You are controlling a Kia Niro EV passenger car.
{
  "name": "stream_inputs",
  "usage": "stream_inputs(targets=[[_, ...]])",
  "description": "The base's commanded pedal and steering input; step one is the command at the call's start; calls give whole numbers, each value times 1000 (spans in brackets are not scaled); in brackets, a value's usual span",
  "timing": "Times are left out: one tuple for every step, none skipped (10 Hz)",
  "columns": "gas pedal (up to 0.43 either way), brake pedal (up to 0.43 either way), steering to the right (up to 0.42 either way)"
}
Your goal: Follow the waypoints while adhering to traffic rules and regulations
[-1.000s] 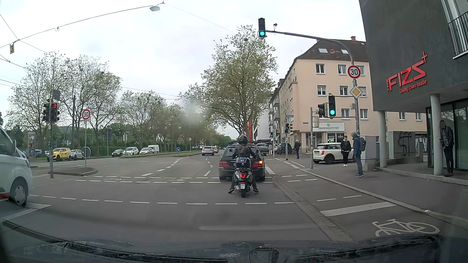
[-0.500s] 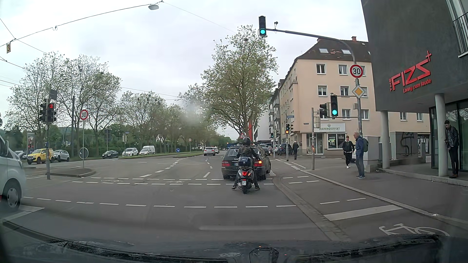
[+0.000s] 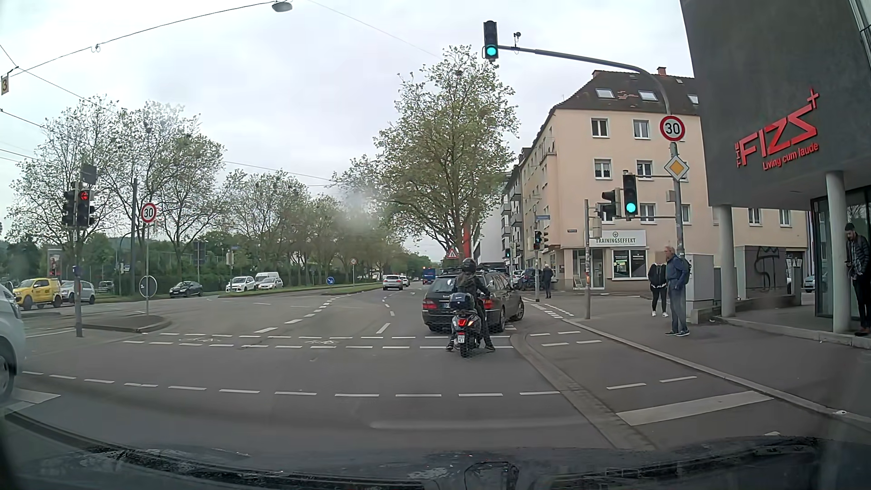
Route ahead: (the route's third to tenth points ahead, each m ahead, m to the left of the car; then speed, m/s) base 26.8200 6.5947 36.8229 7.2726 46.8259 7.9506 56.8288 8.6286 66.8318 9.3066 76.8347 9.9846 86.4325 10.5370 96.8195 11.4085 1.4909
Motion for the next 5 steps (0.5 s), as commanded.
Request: stream_inputs(targets=[[299, 0, -12], [299, 0, -10], [299, 0, -6], [299, 0, -4], [299, 0, -3]])
